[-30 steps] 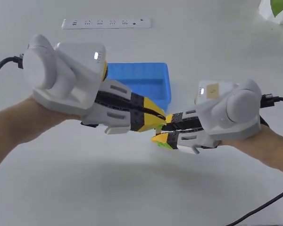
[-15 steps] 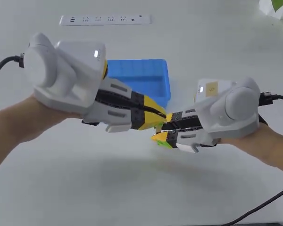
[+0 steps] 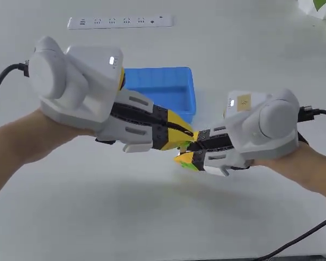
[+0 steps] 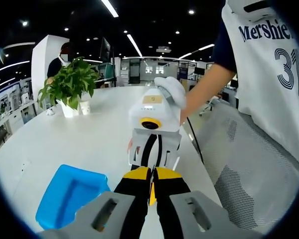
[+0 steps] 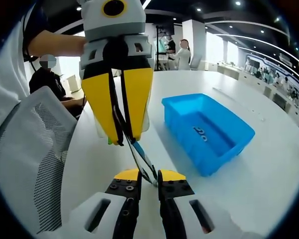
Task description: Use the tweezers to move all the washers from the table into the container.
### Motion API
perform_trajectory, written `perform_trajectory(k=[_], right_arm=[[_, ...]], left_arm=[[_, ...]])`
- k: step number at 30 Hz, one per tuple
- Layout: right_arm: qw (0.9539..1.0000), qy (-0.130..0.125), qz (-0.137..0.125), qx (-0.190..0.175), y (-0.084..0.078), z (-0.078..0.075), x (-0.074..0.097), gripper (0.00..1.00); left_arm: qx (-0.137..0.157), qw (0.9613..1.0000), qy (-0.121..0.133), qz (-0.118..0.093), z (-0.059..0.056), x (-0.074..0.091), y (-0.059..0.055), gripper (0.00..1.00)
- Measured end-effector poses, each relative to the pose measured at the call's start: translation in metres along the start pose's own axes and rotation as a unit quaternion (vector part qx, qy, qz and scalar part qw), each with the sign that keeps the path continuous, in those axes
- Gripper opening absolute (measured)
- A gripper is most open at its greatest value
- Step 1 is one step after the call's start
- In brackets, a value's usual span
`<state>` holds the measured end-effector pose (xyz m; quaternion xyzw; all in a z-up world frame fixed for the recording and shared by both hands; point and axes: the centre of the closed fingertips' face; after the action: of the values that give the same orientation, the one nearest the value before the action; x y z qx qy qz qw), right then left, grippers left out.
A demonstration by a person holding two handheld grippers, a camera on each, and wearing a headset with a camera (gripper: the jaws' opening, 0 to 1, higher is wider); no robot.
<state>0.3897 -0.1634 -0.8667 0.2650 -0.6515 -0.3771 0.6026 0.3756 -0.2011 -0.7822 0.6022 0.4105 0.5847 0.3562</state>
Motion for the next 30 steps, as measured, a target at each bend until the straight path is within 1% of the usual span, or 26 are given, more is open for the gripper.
perform_trajectory(k=[9, 17, 24, 30], right_arm=[[1.0000, 0.001, -0.003, -0.005, -0.001, 0.000, 0.000, 0.12], [1.0000, 0.004, 0.002, -0.002, -0.001, 0.001, 0.000, 0.11], [0.9999, 0.004, -0.002, 0.010, 0.011, 0.001, 0.002, 0.11], [0.9995, 0.005, -0.006, 0.032, 0.029, 0.001, 0.007, 0.11]], left_arm=[[0.003, 1.0000, -0.002, 0.000, 0.001, -0.001, 0.000, 0.06], [0.002, 1.0000, -0.001, 0.004, 0.002, 0.000, 0.000, 0.06], [-0.005, 1.0000, 0.003, 0.001, 0.004, 0.008, 0.008, 0.06], [-0.012, 0.9999, 0.009, -0.004, 0.004, 0.023, 0.021, 0.06]])
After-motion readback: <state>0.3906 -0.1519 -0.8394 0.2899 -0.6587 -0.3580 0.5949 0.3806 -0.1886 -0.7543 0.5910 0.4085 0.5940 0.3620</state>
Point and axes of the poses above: the centre of the closed fingertips' face, and the gripper's own axes: x roughly backward along the fingers, z roughly to its left, y roughly out of its top, and after that the axes turned 3 degrees about x, right-handed
